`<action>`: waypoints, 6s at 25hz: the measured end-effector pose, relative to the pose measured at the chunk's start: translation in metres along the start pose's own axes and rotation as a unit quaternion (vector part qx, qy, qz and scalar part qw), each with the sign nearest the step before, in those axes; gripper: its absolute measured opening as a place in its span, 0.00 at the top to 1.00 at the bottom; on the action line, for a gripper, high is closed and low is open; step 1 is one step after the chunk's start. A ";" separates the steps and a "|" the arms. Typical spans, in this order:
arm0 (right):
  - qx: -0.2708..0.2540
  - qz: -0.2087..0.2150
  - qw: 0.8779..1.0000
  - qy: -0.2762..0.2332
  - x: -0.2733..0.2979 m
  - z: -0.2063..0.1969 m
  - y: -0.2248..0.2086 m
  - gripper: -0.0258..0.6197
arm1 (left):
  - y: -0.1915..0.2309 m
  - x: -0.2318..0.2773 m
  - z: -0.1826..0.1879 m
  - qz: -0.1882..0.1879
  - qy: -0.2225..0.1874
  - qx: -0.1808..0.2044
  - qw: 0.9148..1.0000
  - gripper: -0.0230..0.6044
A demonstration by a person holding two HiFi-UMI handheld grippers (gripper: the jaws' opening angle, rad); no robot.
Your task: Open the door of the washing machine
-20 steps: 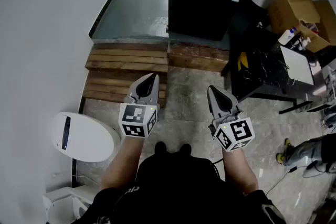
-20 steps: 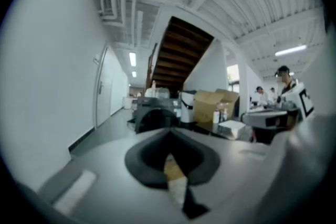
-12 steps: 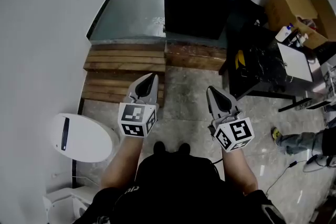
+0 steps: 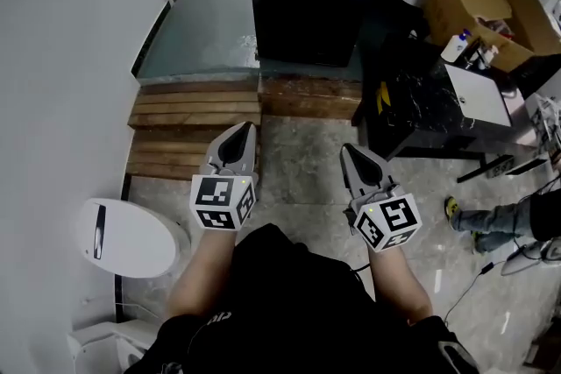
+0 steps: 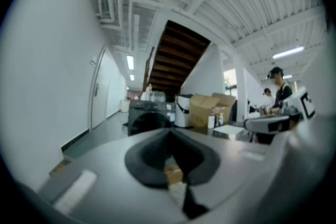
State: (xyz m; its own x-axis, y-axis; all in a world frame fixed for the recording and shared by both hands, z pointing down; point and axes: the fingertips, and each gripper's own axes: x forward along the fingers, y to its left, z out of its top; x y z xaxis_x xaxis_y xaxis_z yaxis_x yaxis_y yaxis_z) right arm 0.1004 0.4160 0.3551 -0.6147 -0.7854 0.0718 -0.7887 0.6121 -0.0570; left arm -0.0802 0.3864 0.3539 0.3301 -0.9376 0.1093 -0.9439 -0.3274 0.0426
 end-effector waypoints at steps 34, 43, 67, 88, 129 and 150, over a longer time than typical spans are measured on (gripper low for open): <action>0.061 -0.006 0.996 0.059 0.298 -0.004 -0.135 0.97 | 0.154 0.302 0.007 -0.057 0.030 -0.043 0.997 0.95; 0.069 0.011 0.996 0.064 0.350 -0.001 -0.144 0.97 | 0.187 0.339 0.004 -0.051 0.040 -0.066 0.996 0.95; 0.102 0.053 0.990 0.084 0.492 -0.004 -0.345 0.97 | 0.184 0.574 0.026 -0.032 0.065 -0.049 0.996 0.95; 0.091 0.039 0.987 0.128 0.570 -0.008 -0.380 0.97 | 0.211 0.659 0.030 -0.074 0.067 -0.065 0.993 0.95; -0.044 -0.022 0.961 0.274 0.612 -0.076 -0.587 0.68 | 0.181 0.779 0.027 -0.083 0.103 -0.058 0.989 0.95; -0.170 0.119 0.886 0.415 0.622 -0.106 -0.593 0.76 | 0.165 0.779 0.014 -0.095 0.123 -0.062 0.986 0.95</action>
State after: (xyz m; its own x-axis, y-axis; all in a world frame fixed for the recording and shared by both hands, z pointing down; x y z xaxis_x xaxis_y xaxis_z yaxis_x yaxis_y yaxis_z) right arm 0.1852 -0.4257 0.5393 -0.4407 -0.3783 0.8141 -0.5049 0.8543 0.1236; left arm 0.0214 -0.3999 0.4324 0.5060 -0.7994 0.3239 -0.8624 -0.4632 0.2042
